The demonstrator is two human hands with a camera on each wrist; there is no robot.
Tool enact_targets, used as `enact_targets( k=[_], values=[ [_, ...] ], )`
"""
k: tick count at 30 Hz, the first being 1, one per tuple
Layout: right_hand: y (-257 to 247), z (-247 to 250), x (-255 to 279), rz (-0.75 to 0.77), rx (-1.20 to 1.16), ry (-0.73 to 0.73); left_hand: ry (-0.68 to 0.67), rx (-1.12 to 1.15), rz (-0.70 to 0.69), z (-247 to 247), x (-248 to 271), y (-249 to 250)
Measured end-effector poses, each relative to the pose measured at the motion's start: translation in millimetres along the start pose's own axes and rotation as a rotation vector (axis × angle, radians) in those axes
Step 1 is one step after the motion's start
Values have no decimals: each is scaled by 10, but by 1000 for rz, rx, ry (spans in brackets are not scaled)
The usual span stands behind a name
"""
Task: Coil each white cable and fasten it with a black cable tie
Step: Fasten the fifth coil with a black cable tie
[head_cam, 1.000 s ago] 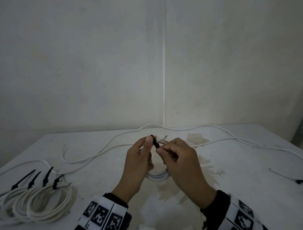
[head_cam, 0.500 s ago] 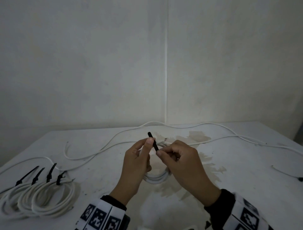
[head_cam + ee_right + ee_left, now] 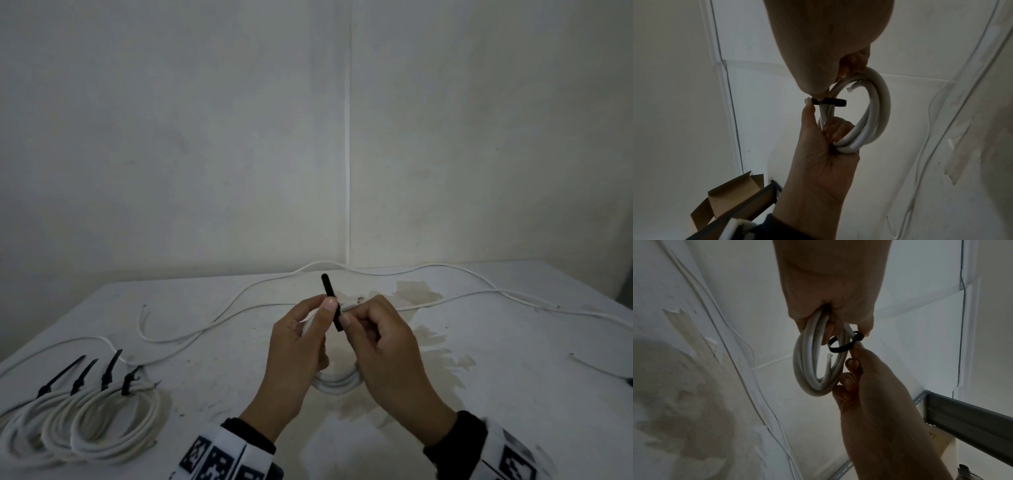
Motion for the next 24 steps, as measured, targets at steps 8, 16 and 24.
enact_targets(
  k=[8, 16, 24],
  values=[
    [-82, 258, -279, -114, -150, -80, -55, 56, 69, 116, -35, 28],
    [-264, 229, -369, -88, -92, -343, -153, -41, 71, 35, 54, 80],
    [-340, 281, -490, -7, 58, -241, -143, -67, 62, -27, 112, 140]
  ],
)
Point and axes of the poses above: each hand's wrist, its own x-axis away from the middle knuckle, its own z-axis out of the back of the hand, y = z × x, the point moved 2 cm from there along -x, towards the middle knuckle, and after that the axes turned 5 degrees about y, right-handed, at the moved point
